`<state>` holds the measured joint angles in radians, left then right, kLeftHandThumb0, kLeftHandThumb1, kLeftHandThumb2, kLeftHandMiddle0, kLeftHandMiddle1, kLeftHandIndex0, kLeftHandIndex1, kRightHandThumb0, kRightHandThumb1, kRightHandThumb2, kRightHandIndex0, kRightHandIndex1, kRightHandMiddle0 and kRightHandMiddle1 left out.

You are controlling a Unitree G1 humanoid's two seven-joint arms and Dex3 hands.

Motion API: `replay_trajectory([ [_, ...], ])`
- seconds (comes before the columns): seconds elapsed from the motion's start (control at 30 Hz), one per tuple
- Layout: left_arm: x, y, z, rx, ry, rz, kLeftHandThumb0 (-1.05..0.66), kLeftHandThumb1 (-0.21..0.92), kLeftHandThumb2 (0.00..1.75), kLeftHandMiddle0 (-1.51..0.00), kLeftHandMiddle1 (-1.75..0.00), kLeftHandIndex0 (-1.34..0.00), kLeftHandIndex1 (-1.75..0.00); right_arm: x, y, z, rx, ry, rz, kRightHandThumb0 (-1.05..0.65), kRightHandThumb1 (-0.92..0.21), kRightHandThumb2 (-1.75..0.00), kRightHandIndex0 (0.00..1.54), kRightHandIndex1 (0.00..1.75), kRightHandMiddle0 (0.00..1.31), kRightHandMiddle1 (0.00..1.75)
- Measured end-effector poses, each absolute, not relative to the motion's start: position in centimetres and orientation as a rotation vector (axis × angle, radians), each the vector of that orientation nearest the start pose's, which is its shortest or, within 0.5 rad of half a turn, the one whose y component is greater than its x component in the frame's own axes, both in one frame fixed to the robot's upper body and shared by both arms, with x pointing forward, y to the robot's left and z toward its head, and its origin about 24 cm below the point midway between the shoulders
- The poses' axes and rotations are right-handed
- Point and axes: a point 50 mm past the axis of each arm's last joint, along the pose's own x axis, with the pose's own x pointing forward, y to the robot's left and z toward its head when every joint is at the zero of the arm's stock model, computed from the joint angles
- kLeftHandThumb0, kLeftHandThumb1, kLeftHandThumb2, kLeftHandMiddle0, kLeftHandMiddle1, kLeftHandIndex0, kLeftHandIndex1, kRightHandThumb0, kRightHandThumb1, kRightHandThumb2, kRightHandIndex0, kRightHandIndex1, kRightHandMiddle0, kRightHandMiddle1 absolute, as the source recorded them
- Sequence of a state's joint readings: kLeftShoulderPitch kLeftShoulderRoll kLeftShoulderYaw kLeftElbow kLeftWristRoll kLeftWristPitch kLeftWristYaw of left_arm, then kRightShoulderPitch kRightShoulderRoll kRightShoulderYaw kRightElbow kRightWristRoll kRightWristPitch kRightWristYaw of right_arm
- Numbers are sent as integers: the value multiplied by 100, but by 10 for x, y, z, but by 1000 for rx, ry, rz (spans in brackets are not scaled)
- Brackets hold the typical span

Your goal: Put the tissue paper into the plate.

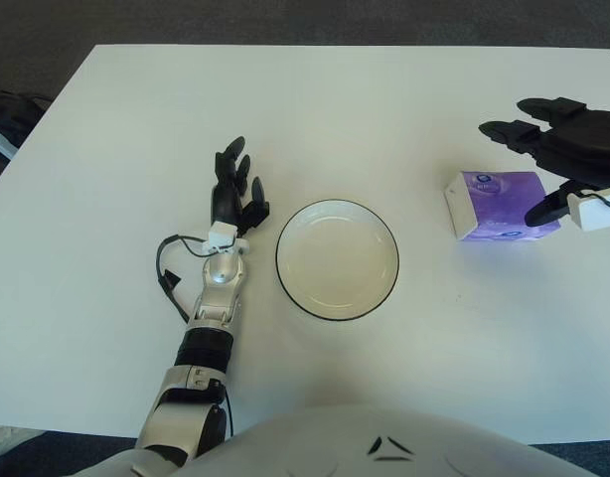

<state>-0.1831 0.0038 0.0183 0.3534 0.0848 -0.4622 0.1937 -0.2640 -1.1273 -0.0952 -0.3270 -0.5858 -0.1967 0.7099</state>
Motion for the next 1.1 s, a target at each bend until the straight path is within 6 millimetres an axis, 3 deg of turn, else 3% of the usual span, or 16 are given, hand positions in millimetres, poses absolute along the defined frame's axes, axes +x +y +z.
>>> replay_trajectory([
  [0.7,280,147,50,56,-293,135,-69,92,79,-41,-1,0,-73,269,-242,209,-1870,-146,580,-105,-92,-41,0,0,0,0],
  [1.1,280,148,51,55,-294,136,-68,92,78,-42,-1,0,-74,276,-246,186,-1826,-133,640,-105,-92,-46,0,0,0,0],
])
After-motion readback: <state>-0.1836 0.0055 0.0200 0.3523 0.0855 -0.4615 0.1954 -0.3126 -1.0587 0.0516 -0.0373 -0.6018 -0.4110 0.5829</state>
